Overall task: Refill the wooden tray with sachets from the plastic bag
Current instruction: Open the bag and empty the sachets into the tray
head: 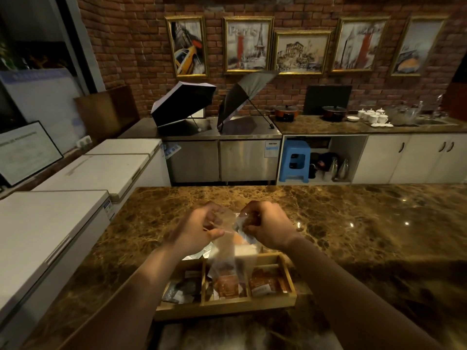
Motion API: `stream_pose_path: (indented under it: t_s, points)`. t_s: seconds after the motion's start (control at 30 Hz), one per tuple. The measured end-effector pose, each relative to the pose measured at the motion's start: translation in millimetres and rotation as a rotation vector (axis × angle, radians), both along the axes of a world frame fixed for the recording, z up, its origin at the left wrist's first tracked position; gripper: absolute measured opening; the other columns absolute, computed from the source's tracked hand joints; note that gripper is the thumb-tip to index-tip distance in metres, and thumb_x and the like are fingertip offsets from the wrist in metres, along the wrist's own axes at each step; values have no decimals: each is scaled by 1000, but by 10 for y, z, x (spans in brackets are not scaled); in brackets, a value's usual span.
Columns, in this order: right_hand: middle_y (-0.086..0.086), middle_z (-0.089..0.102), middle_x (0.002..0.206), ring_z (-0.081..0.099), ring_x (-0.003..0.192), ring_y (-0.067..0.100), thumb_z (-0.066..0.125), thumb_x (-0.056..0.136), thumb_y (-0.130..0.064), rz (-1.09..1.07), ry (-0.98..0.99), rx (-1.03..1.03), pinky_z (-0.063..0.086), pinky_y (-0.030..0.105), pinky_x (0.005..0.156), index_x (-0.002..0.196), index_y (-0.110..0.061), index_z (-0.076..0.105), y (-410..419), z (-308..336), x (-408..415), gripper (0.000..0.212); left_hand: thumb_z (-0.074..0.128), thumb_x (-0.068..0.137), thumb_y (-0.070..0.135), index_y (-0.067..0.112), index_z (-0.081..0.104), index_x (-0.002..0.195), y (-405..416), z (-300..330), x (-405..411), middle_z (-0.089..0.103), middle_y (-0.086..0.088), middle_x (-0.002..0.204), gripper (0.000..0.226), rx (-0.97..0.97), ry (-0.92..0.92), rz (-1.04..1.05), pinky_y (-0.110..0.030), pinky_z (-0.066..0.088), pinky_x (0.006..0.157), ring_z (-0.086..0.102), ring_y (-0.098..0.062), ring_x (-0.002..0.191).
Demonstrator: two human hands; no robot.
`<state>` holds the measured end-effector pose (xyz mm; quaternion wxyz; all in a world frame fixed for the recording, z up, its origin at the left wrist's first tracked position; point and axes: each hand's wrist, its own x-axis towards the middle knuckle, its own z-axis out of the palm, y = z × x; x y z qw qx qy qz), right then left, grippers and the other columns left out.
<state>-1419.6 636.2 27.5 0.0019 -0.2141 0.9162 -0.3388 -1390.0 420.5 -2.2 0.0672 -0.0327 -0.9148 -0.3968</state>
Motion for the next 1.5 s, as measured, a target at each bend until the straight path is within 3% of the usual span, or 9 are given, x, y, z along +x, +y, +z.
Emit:
stream_pose_path:
  t_s: [0.07,0.23,0.37,0.5,0.63,0.7,1.03,1.23,1.5]
  points:
    - [-6,72,104,67,97,12,77,85,-12,5,-31,10,59,36,92,114,-22,70,26,-1,0,32,85,79,24,64,52,98,-5,17,1,70,17,94,56,-10,-7,1,-24,54,68,68,-1,87]
    - [-3,72,107,67,99,13,77,84,-12,-2,-15,-6,59,37,92,116,-20,69,69,36,13,34,85,79,19,54,55,99,45,84,-21,74,12,92,50,8,-36,5,-41,60,83,70,-10,91]
    - [-6,65,110,62,107,15,78,84,-16,-41,-10,-1,56,38,96,119,-22,67,173,113,39,37,85,79,22,38,61,116,160,157,-55,73,15,89,46,9,-23,15,-45,59,86,69,-8,91]
    - [-16,54,98,51,91,4,77,85,-17,-71,48,37,44,18,78,118,-26,66,411,285,4,36,84,80,26,37,62,115,384,260,-93,73,15,88,42,26,52,-29,-39,57,88,69,-7,90]
    - [-3,68,107,63,103,17,80,83,-13,-74,72,65,57,38,92,113,-22,70,666,477,-43,33,84,80,26,34,64,113,664,328,-146,73,10,89,39,72,93,-57,-34,57,81,69,-5,86]
    - [-1,69,108,65,102,17,80,82,-13,-74,79,84,58,41,92,113,-22,70,757,483,-46,34,83,80,29,32,63,116,773,323,-154,73,9,91,41,53,75,-79,-35,58,80,70,-8,85]
    - [-8,69,101,66,91,9,80,83,-13,-35,-13,97,60,29,79,107,-26,70,744,73,58,30,81,83,26,34,62,105,758,102,-57,73,11,91,29,-94,-53,-77,-36,57,77,68,-11,83]
    - [-15,61,88,61,84,6,79,84,-10,-43,28,119,51,20,71,103,-28,69,677,134,29,28,80,83,30,42,59,94,715,100,-62,72,15,88,26,-99,-26,-56,-28,48,67,64,-5,81]
    - [-12,65,94,62,84,3,79,83,-9,-38,44,60,53,20,72,102,-30,69,683,276,1,30,80,83,33,45,55,94,700,202,-63,67,21,80,30,-104,66,-40,-21,42,62,60,7,76]
